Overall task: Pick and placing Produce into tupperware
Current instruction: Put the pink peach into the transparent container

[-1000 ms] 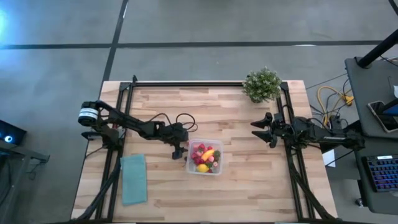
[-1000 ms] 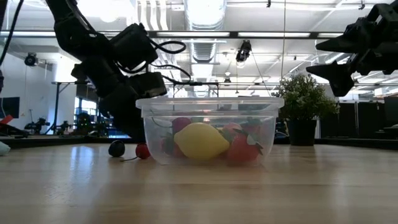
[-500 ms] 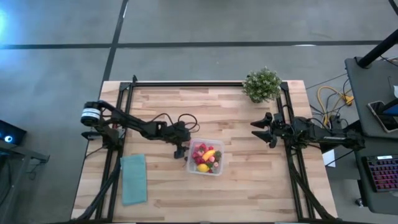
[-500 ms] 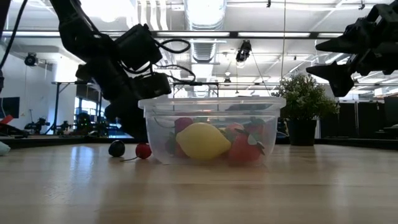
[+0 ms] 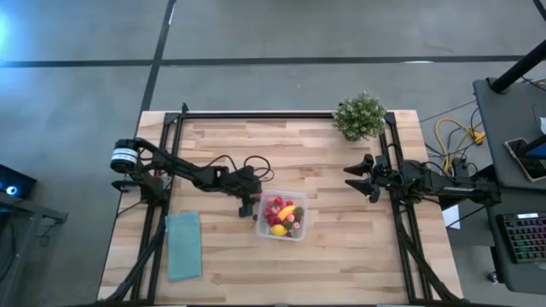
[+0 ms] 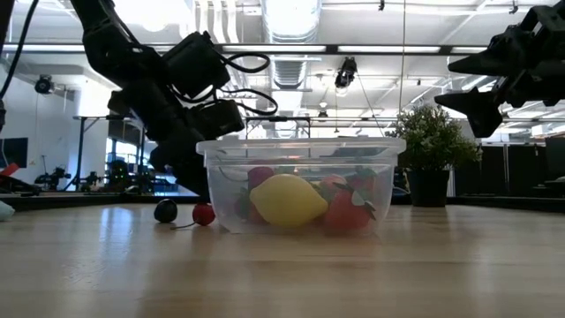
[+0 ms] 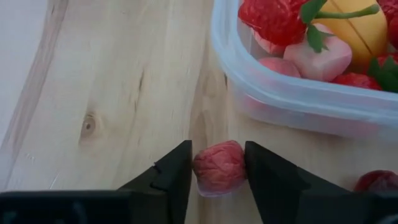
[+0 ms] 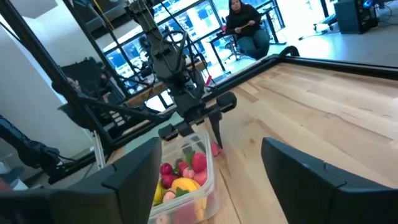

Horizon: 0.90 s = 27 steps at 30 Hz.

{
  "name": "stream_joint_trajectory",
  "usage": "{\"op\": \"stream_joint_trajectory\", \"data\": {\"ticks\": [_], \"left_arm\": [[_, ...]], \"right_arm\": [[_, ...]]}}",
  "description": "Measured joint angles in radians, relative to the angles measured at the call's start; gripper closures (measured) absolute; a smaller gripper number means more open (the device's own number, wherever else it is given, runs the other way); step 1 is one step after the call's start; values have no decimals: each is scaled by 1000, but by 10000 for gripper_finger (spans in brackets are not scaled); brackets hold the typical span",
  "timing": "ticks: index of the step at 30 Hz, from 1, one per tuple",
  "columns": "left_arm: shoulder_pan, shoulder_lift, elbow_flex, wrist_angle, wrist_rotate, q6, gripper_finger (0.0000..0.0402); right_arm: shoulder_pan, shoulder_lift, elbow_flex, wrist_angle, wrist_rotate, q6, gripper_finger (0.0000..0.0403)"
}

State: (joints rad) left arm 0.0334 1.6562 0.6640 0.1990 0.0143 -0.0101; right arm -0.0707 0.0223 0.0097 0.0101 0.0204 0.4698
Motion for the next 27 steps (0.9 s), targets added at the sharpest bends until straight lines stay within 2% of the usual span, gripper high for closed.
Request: {"op": "stream_joint_trajectory", "data": {"ticks": [7, 13, 24, 27], "left_arm": [[0, -12, 0, -39, 0, 0, 302], [0, -53, -2, -118, -17, 0, 306], [-11, -336, -4, -155, -26, -10, 307], [-29, -403, 0, -143, 43, -8, 307]], "right_arm": [[0, 0, 0, 0, 0, 0, 139], [0, 1, 0, 0, 0, 0, 130], [0, 0, 0, 0, 0, 0, 137], [0, 0, 0, 0, 0, 0, 138]]}}
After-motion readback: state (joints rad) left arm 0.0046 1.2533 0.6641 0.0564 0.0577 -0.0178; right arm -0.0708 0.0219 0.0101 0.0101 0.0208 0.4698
